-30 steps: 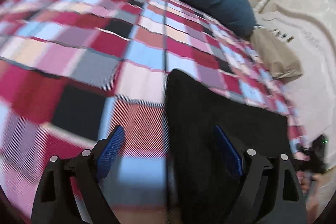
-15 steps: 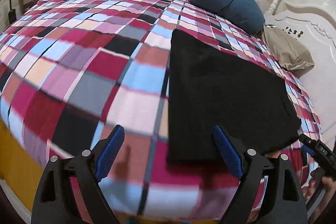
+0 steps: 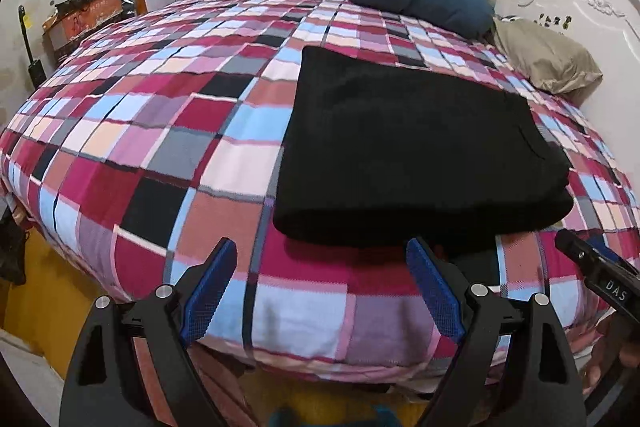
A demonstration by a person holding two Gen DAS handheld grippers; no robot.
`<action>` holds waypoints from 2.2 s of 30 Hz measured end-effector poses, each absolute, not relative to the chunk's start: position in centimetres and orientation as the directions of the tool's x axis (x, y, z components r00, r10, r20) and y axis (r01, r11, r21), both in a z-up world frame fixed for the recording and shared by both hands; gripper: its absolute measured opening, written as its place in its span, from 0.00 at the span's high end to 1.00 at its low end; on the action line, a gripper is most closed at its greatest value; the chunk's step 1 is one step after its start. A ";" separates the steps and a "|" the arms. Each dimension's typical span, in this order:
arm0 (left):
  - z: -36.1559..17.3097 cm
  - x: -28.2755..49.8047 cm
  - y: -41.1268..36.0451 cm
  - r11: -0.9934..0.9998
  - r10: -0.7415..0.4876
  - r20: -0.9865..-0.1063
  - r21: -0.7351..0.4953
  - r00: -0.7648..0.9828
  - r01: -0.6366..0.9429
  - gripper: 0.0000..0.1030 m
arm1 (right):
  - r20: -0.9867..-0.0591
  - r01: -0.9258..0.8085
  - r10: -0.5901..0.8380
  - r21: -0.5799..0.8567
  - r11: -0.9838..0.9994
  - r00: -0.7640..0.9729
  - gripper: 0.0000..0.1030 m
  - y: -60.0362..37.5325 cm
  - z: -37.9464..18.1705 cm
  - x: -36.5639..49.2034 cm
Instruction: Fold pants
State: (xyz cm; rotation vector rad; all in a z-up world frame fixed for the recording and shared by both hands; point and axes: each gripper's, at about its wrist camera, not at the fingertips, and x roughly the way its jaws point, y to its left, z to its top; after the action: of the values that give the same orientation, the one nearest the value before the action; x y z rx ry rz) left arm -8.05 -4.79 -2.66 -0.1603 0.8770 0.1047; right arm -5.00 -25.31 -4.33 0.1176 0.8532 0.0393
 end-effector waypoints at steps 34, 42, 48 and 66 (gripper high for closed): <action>-4.5 -7.5 -7.0 0.985 0.016 -0.810 -0.088 0.586 -0.149 0.17 | -0.775 0.003 0.093 0.122 0.992 0.625 0.13 -24.2 -5.7 -4.9; -4.4 -7.6 -7.0 0.986 0.024 -0.807 -0.079 0.590 -0.148 0.17 | -0.781 0.001 0.093 0.119 0.993 0.617 0.13 -24.1 -5.9 -5.0; -4.3 -7.6 -7.1 0.986 0.025 -0.807 -0.077 0.589 -0.149 0.17 | -0.783 0.001 0.093 0.119 0.993 0.615 0.13 -24.1 -5.9 -5.0; -3.6 -7.9 -7.7 0.993 0.043 -0.783 -0.038 0.621 -0.116 0.17 | -0.787 0.002 0.091 0.116 0.993 0.610 0.13 -24.1 -6.1 -5.2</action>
State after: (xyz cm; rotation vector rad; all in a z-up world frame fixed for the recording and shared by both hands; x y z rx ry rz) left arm -7.86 -7.70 -3.58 -0.0874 0.8964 0.0910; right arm -5.22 -24.14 -6.09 0.1094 0.9133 0.0512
